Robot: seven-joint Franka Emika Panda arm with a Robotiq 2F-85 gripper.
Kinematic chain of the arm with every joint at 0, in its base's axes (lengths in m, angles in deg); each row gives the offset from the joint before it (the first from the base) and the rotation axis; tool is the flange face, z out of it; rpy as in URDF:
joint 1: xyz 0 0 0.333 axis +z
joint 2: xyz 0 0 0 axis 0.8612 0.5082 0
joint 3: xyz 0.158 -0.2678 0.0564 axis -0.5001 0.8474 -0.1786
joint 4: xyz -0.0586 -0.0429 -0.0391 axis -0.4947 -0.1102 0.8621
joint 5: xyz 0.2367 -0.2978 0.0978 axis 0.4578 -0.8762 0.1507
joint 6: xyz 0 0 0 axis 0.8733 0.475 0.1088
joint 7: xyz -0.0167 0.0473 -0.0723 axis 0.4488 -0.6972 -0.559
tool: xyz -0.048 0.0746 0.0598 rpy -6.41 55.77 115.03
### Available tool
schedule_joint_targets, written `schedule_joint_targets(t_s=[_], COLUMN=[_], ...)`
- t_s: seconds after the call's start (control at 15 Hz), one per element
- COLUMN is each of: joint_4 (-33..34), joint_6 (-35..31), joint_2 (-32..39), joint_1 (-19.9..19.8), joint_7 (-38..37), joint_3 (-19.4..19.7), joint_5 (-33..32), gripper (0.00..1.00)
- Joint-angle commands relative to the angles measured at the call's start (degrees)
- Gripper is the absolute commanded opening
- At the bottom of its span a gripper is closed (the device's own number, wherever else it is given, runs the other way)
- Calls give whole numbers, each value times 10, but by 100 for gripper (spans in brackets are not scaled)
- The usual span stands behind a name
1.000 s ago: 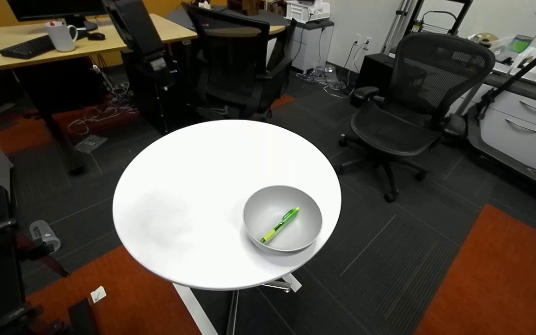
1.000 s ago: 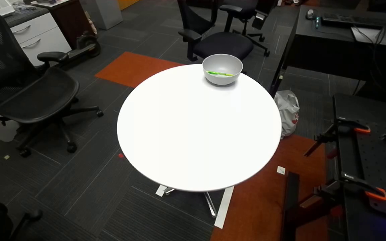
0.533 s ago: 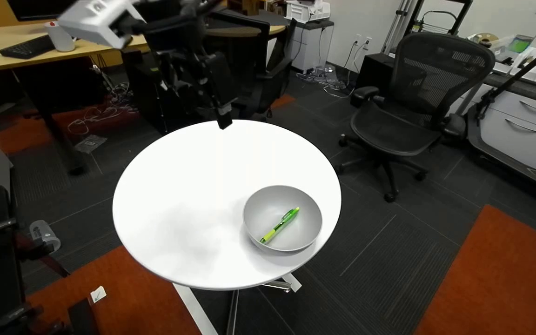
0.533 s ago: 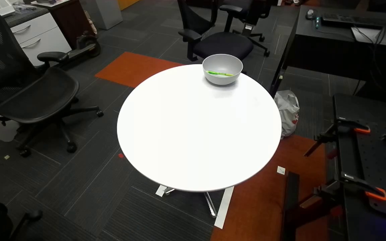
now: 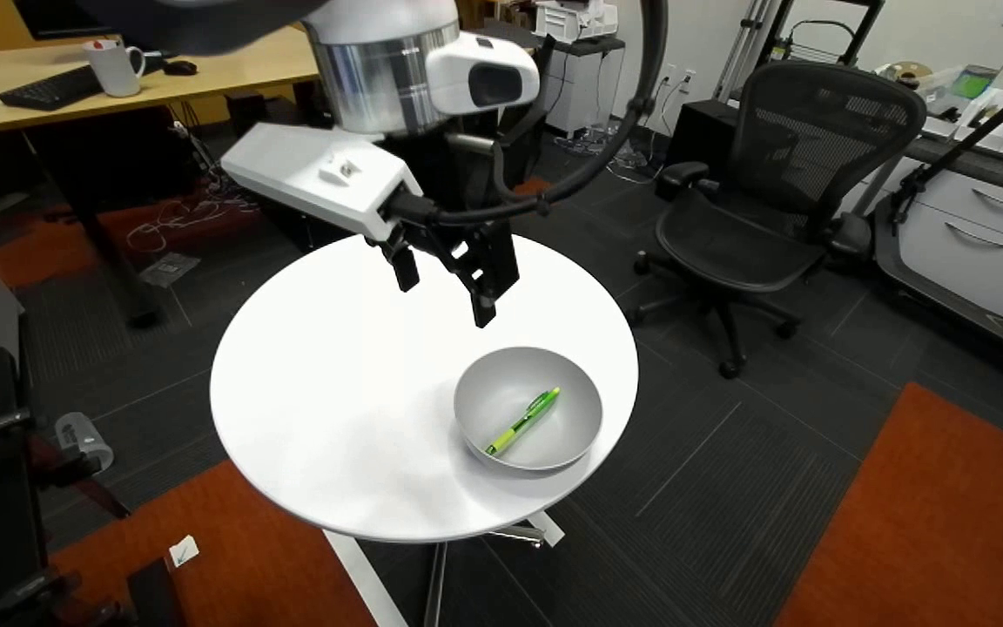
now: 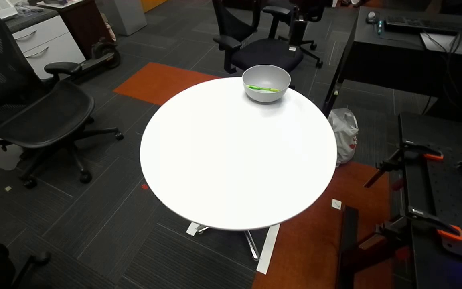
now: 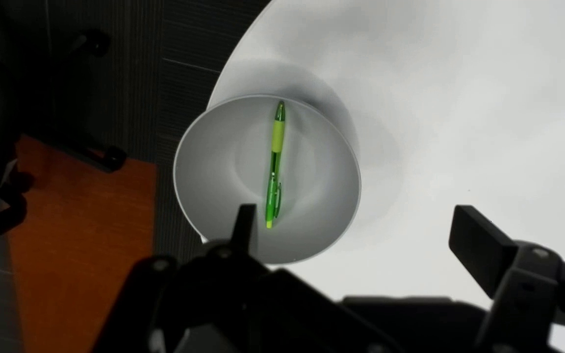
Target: Remove the pen from the bowl and put it on the table
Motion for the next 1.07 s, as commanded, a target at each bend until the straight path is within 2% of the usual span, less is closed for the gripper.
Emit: schedule_joint_targets(t_s=[0.0, 0.47, 0.8, 1.0], joint_4=[1, 1, 28, 53], joint_6=[2, 2, -26, -33], joint_2=[2, -1, 61, 108], joint_1=[-6, -5, 4, -3], joint_7=[-2, -3, -50, -64], joint_3=[-6, -9, 0, -4], joint_5=[-3, -3, -57, -51], gripper=[100, 100, 100, 100])
